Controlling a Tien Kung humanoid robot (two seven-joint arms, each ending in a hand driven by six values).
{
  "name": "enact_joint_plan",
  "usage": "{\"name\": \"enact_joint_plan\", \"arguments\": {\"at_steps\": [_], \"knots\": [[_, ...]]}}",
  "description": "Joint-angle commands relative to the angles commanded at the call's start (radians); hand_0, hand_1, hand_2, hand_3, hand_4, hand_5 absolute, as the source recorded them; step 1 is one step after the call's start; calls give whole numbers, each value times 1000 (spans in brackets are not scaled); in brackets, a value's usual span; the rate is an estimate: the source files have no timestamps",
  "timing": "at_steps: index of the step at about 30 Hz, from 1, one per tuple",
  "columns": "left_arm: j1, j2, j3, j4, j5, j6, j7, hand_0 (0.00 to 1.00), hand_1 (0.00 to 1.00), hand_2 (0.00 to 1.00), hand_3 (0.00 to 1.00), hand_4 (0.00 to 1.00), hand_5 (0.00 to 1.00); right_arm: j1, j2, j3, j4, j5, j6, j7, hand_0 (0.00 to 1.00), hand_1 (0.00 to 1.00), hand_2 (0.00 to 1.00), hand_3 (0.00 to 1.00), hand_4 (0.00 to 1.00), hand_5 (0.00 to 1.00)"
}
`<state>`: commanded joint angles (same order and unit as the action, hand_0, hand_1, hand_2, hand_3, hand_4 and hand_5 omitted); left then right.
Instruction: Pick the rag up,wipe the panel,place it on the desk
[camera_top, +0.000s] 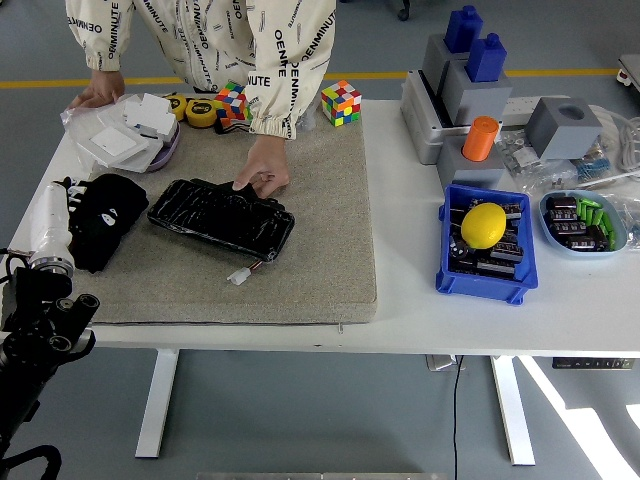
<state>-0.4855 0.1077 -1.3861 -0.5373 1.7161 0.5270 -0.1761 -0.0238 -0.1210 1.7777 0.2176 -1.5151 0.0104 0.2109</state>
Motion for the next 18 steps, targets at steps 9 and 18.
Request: {"name": "enact_joint_plan", "arguments": {"at_steps": [9, 18], "knots": [[14, 1, -30, -21, 12, 3, 20, 563, 748, 762, 781, 963, 211, -2, 1, 6, 0, -3, 0, 0, 544, 560, 492, 522, 889, 351], [46, 12, -50, -104, -30, -24, 62, 543, 759, 812, 841, 998, 290, -2, 1, 10, 1, -4, 1, 0, 543, 560, 492, 522, 890, 351]]}}
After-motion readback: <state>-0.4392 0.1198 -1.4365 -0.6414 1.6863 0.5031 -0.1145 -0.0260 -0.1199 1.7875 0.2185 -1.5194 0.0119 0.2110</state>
